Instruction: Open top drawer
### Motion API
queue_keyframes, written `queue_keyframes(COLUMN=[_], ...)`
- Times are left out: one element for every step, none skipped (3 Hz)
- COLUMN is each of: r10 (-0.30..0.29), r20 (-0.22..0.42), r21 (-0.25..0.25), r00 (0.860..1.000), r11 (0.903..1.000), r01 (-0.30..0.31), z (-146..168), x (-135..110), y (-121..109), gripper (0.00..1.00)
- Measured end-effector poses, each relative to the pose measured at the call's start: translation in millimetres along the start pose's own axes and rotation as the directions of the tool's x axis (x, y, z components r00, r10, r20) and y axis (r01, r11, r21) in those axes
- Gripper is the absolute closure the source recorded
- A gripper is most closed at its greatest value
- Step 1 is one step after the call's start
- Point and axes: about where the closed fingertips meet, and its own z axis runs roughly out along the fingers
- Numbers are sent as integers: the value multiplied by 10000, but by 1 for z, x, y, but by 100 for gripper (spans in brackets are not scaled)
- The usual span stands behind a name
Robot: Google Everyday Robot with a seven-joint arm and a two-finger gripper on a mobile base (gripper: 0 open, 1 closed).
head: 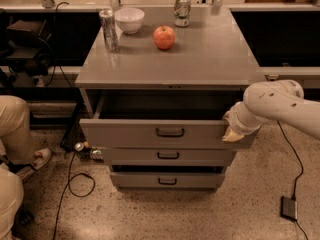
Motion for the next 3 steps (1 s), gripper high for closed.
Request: queue_keyframes(r10=[154,155,580], r20=[-45,-46,-186], r21=[12,12,64], r00=[9999,9999,9981], r11=[9999,9999,9983], r01=[-154,-154,-579], z=[-3,-3,-12], x=[2,2,7], y=[6,6,23], gripper=[100,100,100])
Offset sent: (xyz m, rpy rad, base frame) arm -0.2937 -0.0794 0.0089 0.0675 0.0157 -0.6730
